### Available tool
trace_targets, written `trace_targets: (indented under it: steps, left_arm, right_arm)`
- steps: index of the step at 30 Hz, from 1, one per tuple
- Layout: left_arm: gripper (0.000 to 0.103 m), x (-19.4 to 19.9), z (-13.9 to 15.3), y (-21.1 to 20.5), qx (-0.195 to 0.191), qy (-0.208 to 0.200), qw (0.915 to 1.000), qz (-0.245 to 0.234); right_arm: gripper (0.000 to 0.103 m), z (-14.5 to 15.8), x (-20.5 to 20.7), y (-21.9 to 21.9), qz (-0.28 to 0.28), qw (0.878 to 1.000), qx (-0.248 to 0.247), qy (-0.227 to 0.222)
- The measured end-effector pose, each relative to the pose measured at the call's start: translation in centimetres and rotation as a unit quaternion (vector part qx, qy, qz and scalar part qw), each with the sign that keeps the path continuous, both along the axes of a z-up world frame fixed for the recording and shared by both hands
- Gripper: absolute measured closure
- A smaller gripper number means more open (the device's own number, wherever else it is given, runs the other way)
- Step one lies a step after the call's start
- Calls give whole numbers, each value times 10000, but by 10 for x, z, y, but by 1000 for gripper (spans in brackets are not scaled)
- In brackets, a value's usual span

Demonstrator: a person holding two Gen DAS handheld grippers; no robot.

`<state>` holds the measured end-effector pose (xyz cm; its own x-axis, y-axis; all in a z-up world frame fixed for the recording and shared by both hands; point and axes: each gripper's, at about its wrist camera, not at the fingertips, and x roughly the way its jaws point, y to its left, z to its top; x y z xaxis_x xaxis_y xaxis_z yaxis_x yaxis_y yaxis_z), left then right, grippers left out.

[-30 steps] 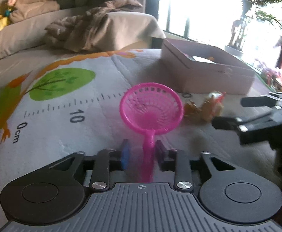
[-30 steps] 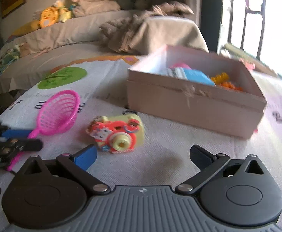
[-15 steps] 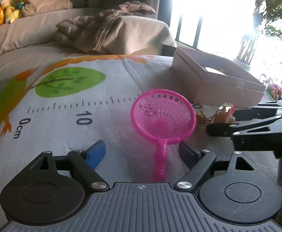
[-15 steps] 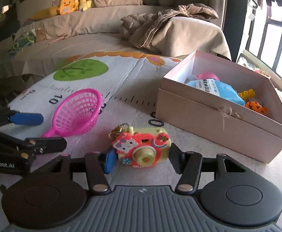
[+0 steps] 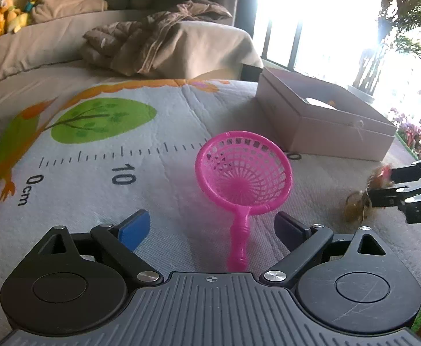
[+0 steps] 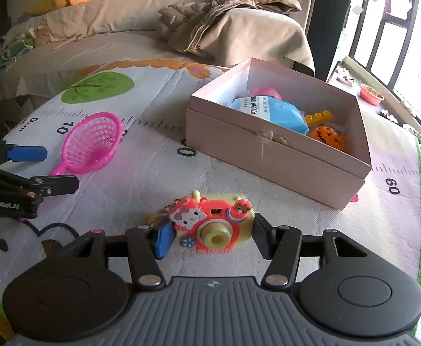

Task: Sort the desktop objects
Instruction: 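Lift the pink net with the left gripper while the right holds the lens toy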

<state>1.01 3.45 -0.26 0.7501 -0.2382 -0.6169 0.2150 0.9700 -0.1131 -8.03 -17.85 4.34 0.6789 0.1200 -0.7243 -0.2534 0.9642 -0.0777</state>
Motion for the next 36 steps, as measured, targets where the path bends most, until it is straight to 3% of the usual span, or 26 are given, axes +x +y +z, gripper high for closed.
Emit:
trace_targets:
  steps: [8, 12, 18, 21, 22, 27, 32, 36]
  left_arm:
    - [4, 0, -1, 0, -16, 7, 10000, -7]
    - [4, 0, -1, -1, -3, 9, 10000, 0]
    - [4, 3, 3, 2, -149, 36, 9999, -28]
    - [4, 10, 6, -5, -267, 125, 9994, -157]
    - [3, 13, 8, -10, -217, 115, 9995, -212]
    - [3, 32, 9, -41, 313, 174, 9987, -357]
    - [3, 55, 5, -52, 389, 380, 9984, -147]
    - [15, 61, 4, -56, 505, 343, 9981, -69]
  right_arm:
    - [42, -16, 9, 11, -19, 9997, 9, -231]
    - [47, -18, 14, 10, -68, 9993, 284, -214]
    - [47, -21, 10, 2, -121, 9987, 426, -244]
    - [39, -24, 6, -2, -192, 9979, 528, -321]
    - [34, -26, 5, -2, -243, 9977, 513, -381]
    - [27, -30, 4, 1, -315, 9974, 435, -477]
    - [20, -31, 4, -3, -379, 9970, 519, -440]
    - [19, -32, 4, -4, -334, 9970, 546, -441]
